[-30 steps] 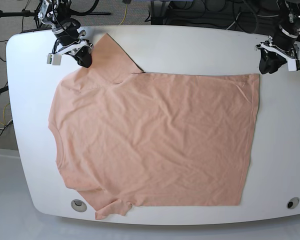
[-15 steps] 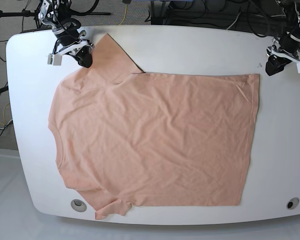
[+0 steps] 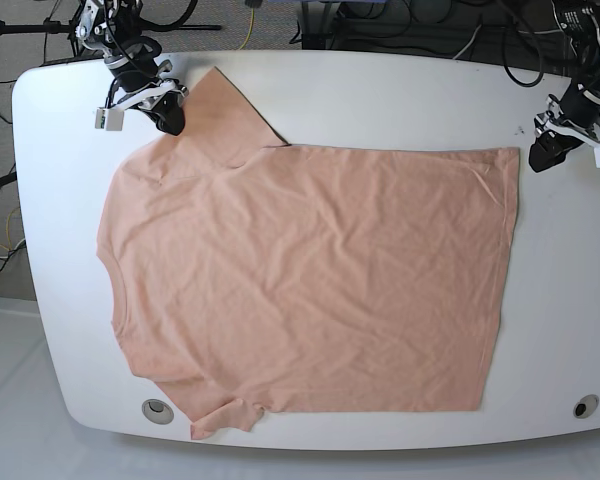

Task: Fold the T-shirt properly
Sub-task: 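Lower the left gripper onto the opposite shoulder corner and grasp it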

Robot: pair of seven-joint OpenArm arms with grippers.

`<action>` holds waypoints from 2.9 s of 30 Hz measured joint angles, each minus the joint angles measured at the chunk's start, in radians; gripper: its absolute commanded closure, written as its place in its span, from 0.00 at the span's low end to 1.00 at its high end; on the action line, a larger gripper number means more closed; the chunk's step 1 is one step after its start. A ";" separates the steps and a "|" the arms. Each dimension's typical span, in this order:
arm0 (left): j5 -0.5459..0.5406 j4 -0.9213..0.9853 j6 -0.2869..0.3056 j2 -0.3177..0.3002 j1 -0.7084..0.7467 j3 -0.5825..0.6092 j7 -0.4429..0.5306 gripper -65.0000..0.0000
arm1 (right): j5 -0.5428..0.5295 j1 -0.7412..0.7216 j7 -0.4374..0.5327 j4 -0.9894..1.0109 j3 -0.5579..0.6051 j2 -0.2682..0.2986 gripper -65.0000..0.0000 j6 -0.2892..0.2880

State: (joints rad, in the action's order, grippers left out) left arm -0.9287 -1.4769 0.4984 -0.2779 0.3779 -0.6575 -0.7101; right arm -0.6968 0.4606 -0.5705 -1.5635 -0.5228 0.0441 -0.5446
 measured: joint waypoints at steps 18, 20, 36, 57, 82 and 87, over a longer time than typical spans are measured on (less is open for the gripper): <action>0.037 0.089 0.000 0.008 -0.030 0.015 0.005 0.54 | 0.001 0.000 0.001 -0.002 0.000 0.000 1.00 -0.003; 0.035 0.089 0.000 0.008 -0.028 0.015 0.007 0.55 | 0.001 0.000 0.002 -0.002 0.000 0.000 1.00 -0.003; 0.009 0.107 -0.001 0.004 -0.035 0.101 0.013 0.65 | 0.001 0.000 0.002 -0.006 0.001 0.000 1.00 -0.003; -0.011 0.132 0.013 0.014 -0.057 0.169 0.027 0.66 | 0.001 0.000 0.005 -0.006 0.001 -0.002 1.00 -0.003; 0.018 0.141 0.014 0.019 -0.062 0.175 0.048 1.00 | 0.001 -0.002 0.009 -0.008 0.006 -0.002 1.00 -0.006; 0.018 0.140 0.008 0.019 -0.062 0.175 0.049 1.00 | 0.002 -0.003 0.008 -0.009 0.008 -0.002 1.00 -0.006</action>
State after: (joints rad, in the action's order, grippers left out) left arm -0.9112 -1.3373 0.5068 -0.2588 0.3161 -0.4824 -0.6609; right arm -0.6952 0.4576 -0.5621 -1.5723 -0.5144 0.0418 -0.5503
